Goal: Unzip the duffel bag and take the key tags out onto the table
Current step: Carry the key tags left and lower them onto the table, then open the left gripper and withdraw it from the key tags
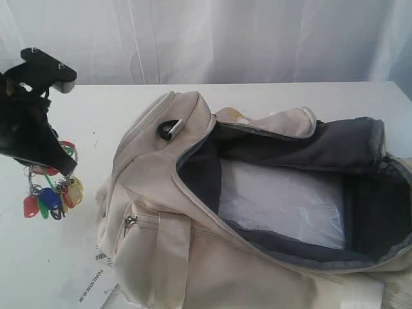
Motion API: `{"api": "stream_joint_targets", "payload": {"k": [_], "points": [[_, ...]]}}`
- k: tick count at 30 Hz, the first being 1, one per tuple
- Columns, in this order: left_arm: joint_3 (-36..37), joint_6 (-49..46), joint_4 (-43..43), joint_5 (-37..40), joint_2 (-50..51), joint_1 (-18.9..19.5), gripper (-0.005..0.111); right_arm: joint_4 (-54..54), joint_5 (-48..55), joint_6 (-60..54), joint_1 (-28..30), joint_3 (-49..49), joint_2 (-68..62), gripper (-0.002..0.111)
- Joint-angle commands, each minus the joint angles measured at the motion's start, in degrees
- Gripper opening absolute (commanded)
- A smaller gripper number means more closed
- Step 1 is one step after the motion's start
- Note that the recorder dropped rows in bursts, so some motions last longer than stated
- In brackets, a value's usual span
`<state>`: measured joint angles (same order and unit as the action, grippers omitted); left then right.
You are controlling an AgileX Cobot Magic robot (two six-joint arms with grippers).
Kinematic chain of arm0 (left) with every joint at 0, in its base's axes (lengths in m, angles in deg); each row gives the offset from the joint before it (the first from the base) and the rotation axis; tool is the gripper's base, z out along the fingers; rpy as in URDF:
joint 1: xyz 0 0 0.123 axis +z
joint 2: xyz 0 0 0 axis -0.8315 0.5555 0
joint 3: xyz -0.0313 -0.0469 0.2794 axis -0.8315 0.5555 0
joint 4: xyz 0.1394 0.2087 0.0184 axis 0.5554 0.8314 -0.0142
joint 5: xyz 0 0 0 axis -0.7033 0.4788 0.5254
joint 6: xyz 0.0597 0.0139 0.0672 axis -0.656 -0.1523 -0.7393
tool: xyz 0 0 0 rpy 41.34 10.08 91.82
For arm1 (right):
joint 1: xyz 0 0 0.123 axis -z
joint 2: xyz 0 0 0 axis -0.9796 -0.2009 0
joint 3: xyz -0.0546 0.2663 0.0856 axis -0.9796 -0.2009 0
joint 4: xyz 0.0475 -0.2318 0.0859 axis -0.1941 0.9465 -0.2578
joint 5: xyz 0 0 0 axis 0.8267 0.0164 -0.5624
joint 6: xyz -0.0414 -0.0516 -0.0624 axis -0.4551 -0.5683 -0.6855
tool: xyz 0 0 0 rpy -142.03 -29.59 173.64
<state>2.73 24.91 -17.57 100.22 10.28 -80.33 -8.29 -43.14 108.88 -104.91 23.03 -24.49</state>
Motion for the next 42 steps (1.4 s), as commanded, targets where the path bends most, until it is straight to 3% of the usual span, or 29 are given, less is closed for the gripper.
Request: {"api": "stream_joint_targets", "payload": {"k": [1, 4, 13, 15, 20, 23, 25, 31, 36, 39, 42], "points": [[6.14, 0.71, -1.24, -12.44, -0.37, 0.16, 0.000, -0.09, -1.10, 0.34, 0.24, -0.09, 0.40, 0.000], [8.59, 1.81, -1.24, -18.36, -0.12, 0.16, 0.000, -0.73, -1.61, 0.34, 0.24, -0.09, 0.40, 0.000], [8.92, 3.79, -1.24, -19.85, 5.04, 0.16, 0.003, -0.96, -1.61, 0.34, 0.24, -0.09, 0.40, 0.000], [8.92, 5.00, -1.24, -19.73, 5.67, 0.16, 0.014, -1.06, -1.61, 0.34, 0.24, -0.09, 0.40, 0.000], [7.65, 5.42, -1.24, -15.17, 5.55, 0.16, 0.054, -1.32, -1.61, 0.34, 0.24, -0.09, 0.40, 0.000], [4.69, 5.42, -1.24, -9.23, 5.55, 0.16, 0.069, -1.53, -1.61, 0.34, 0.24, -0.09, 0.40, 0.000], [1.82, 5.42, -1.34, -3.63, 5.55, 0.06, 0.072, -1.53, -1.61, 0.34, 0.24, -0.09, 0.40, 0.000], [-7.13, 4.54, -3.86, 9.98, 2.05, -0.05, 0.072, -1.65, -1.61, 0.34, 0.24, -0.09, 0.40, 0.000], [-8.42, 3.63, -6.21, 17.34, -5.47, -0.05, 0.071, -1.90, -1.72, 0.34, 0.24, -0.09, 0.40, 0.000], [-6.91, 3.14, -7.74, 20.25, -11.97, -0.05, 0.057, -2.03, -2.19, 0.34, 0.24, -0.09, 0.40, 0.000], [-3.91, 4.72, -10.09, 19.95, -19.98, -0.05, 0.035, -2.25, -2.71, 0.34, 0.24, -0.23, 0.28, 0.000]]}}
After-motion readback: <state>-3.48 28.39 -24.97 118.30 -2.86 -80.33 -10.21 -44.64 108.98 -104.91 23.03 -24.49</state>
